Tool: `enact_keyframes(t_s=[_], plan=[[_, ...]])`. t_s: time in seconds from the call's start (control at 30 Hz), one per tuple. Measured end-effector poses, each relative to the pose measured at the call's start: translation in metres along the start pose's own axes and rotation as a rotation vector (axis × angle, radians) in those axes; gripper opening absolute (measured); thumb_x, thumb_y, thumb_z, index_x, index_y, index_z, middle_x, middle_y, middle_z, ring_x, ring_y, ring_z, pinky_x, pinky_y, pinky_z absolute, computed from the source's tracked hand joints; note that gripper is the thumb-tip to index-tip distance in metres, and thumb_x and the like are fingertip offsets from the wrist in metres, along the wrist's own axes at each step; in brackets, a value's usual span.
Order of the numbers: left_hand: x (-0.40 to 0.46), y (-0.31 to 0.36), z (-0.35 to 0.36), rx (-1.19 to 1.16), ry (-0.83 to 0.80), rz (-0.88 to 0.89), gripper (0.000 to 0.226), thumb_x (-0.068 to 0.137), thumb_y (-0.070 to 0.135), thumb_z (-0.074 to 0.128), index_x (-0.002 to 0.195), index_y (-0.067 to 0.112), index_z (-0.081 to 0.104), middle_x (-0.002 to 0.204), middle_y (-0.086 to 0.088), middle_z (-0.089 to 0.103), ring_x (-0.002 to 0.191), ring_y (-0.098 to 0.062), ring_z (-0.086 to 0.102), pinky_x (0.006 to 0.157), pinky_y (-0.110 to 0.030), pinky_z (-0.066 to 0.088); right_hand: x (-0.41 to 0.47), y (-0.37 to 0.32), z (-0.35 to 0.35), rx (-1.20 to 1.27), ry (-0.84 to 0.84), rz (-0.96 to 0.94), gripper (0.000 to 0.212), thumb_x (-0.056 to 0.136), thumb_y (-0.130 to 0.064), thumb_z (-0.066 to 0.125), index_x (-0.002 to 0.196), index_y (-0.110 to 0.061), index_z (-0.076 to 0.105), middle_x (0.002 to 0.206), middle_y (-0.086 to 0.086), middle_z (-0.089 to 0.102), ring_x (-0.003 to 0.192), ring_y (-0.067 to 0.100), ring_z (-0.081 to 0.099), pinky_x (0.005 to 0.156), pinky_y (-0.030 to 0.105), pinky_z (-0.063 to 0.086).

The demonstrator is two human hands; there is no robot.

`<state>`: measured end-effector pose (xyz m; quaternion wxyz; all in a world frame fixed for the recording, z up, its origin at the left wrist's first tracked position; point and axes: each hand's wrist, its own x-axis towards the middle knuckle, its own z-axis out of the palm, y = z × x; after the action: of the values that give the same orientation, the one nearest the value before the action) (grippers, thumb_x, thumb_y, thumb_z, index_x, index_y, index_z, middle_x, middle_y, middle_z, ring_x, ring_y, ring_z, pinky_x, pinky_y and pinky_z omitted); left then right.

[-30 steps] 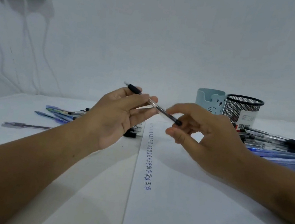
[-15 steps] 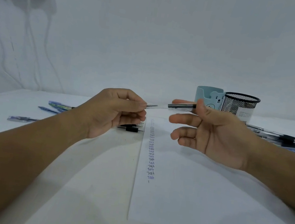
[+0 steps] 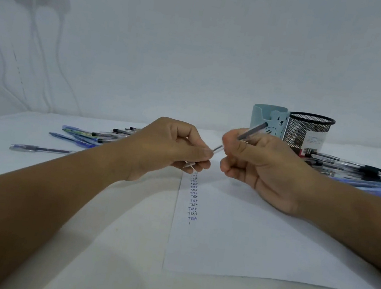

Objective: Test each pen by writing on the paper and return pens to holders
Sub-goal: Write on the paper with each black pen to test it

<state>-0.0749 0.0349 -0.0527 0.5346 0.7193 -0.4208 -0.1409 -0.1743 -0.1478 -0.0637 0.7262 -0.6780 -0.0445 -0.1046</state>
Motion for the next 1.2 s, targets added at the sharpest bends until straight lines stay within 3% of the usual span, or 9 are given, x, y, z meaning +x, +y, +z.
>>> enact_keyframes(t_s=[0.13, 0.23, 0.33, 0.4, 0.5, 0.57, 0.7, 0.87, 1.2], plan=[[-0.006, 0.002, -0.018, 0.232, -0.092, -0.017, 0.038, 0.08, 0.036, 0.069, 0.1, 0.005, 0.075, 0.091, -0.008, 0.076, 0.079, -0.018, 0.065, 0.072, -0.029, 0.053, 0.0, -0.001, 0.0, 0.019, 0.065, 0.004, 0.03, 0.082, 0.004, 0.068, 0.071, -0.016, 0.049, 0.059, 0.002, 0.046, 0.047, 0.017, 0.042, 0.051, 0.026, 0.041], [-0.008, -0.001, -0.025, 0.406, -0.192, -0.057, 0.006, 0.084, 0.023, 0.079, 0.09, 0.025, 0.08, 0.08, 0.003, 0.073, 0.072, -0.011, 0.062, 0.072, -0.026, 0.05, -0.006, -0.011, 0.006, 0.026, -0.101, 0.037, 0.008, 0.077, -0.007, 0.062, 0.071, -0.011, 0.06, 0.06, 0.007, 0.044, 0.044, 0.023, 0.049, 0.048, 0.027, 0.041], [-0.007, -0.003, -0.024, 0.493, -0.279, -0.071, 0.018, 0.073, 0.028, 0.089, 0.078, 0.04, 0.077, 0.071, 0.015, 0.065, 0.068, -0.008, 0.055, 0.067, -0.021, 0.045, -0.014, -0.011, 0.015, -0.086, -0.412, 0.163, 0.023, 0.079, -0.022, 0.056, 0.079, -0.009, 0.075, 0.07, 0.017, 0.066, 0.055, 0.029, 0.064, 0.044, 0.025, 0.044], [-0.006, -0.002, -0.023, 0.502, -0.293, -0.075, 0.021, 0.07, 0.03, 0.092, 0.079, 0.04, 0.077, 0.072, 0.016, 0.064, 0.068, -0.008, 0.054, 0.065, -0.019, 0.044, -0.016, -0.004, 0.022, -0.169, -0.457, 0.153, 0.016, 0.079, -0.02, 0.061, 0.075, -0.01, 0.073, 0.069, 0.016, 0.066, 0.052, 0.025, 0.062, 0.041, 0.022, 0.042], [-0.005, -0.003, -0.024, 0.494, -0.291, -0.081, 0.019, 0.063, 0.038, 0.088, 0.078, 0.04, 0.076, 0.078, 0.012, 0.066, 0.069, -0.008, 0.055, 0.065, -0.018, 0.045, -0.018, 0.002, 0.027, -0.28, -0.38, 0.085, 0.015, 0.066, -0.012, 0.076, 0.069, -0.009, 0.061, 0.058, 0.011, 0.056, 0.043, 0.018, 0.047, 0.039, 0.017, 0.029], [-0.005, -0.004, -0.026, 0.484, -0.302, -0.08, 0.022, 0.058, 0.043, 0.085, 0.077, 0.041, 0.076, 0.074, 0.014, 0.065, 0.07, -0.01, 0.054, 0.066, -0.019, 0.045, -0.02, 0.003, 0.03, -0.345, -0.354, 0.037, 0.019, 0.073, -0.007, 0.08, 0.07, -0.011, 0.062, 0.058, 0.011, 0.058, 0.042, 0.017, 0.043, 0.042, 0.019, 0.026], [-0.004, -0.005, -0.028, 0.495, -0.312, -0.07, 0.025, 0.059, 0.037, 0.094, 0.075, 0.043, 0.075, 0.076, 0.015, 0.065, 0.069, -0.008, 0.055, 0.065, -0.017, 0.046, -0.026, 0.001, 0.038, -0.368, -0.306, -0.04, 0.025, 0.074, -0.023, 0.077, 0.07, -0.006, 0.059, 0.058, 0.013, 0.062, 0.041, 0.017, 0.041, 0.042, 0.023, 0.028], [-0.004, -0.007, -0.029, 0.489, -0.299, -0.064, 0.021, 0.071, 0.026, 0.091, 0.081, 0.038, 0.077, 0.082, 0.009, 0.067, 0.069, -0.008, 0.055, 0.064, -0.015, 0.046, -0.023, 0.003, 0.042, -0.484, -0.258, -0.119, 0.042, 0.081, -0.007, 0.08, 0.055, -0.005, 0.046, 0.046, 0.006, 0.052, 0.039, 0.013, 0.044, 0.042, 0.019, 0.038], [-0.005, -0.003, -0.026, 0.48, -0.312, -0.074, 0.019, 0.06, 0.043, 0.082, 0.077, 0.036, 0.079, 0.072, 0.012, 0.063, 0.063, -0.008, 0.052, 0.062, -0.017, 0.043, -0.023, 0.005, 0.044, -0.588, -0.239, -0.072, 0.041, 0.085, -0.007, 0.075, 0.057, -0.002, 0.046, 0.049, 0.005, 0.056, 0.044, 0.01, 0.051, 0.048, 0.015, 0.041]])
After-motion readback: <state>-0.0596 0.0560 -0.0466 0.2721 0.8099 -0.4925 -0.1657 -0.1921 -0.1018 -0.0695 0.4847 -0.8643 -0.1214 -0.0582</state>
